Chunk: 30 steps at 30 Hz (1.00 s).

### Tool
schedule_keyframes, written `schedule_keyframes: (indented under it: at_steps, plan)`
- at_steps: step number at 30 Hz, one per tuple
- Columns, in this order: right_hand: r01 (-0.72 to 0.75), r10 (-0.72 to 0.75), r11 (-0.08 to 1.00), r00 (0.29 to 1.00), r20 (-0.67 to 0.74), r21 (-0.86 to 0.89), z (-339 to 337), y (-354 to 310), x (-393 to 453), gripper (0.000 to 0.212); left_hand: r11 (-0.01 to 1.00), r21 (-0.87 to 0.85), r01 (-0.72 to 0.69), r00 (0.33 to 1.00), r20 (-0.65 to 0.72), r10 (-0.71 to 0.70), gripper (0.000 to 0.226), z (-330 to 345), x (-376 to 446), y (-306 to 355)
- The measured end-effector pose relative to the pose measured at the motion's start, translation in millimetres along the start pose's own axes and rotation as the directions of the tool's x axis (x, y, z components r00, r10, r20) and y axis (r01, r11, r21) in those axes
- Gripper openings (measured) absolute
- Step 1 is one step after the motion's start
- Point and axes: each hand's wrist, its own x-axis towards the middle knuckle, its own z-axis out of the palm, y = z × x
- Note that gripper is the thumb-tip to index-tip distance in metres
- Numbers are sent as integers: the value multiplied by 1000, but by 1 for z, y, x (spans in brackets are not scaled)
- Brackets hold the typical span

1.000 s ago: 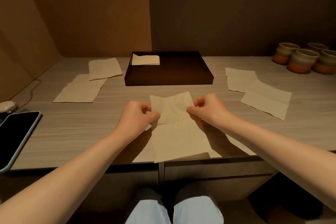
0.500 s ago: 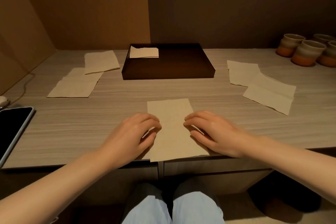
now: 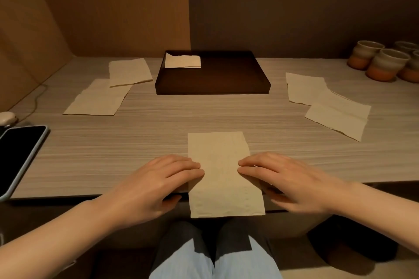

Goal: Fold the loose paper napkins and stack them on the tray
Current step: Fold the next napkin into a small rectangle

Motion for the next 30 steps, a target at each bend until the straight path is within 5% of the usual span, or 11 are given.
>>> schedule_keyframes:
  at_steps: [4,8,11,14,19,23,30]
  plan:
    - [11,-9,1000,992,-122,18,10,0,3,51,999,3,-40,989,-144,40,57,5,8,3]
    - [-40,88,971,977,-195,237,12,0,5,47,992,-116,-50,971,-239,21,32,8,10,8]
    - [-142,284,858,932,-227,493,11,-6,8,43,942,-313,120,950,-238,-200,33,5,12,15]
    - [-268,520,681,832,-192,682,6,-12,18,30,791,-532,301,845,-235,-480,15,1,23,20]
    - [-488,701,589,705,-108,644,1,-7,43,14,633,-589,502,696,-160,-700,31,-1,40,19]
    - [-543,734,558,676,-68,627,-5,-7,55,31,625,-587,515,680,-164,-715,28,-2,42,23]
    - [-610,768,528,639,-26,591,-8,-8,63,30,659,-531,533,662,-223,-715,57,-1,40,26]
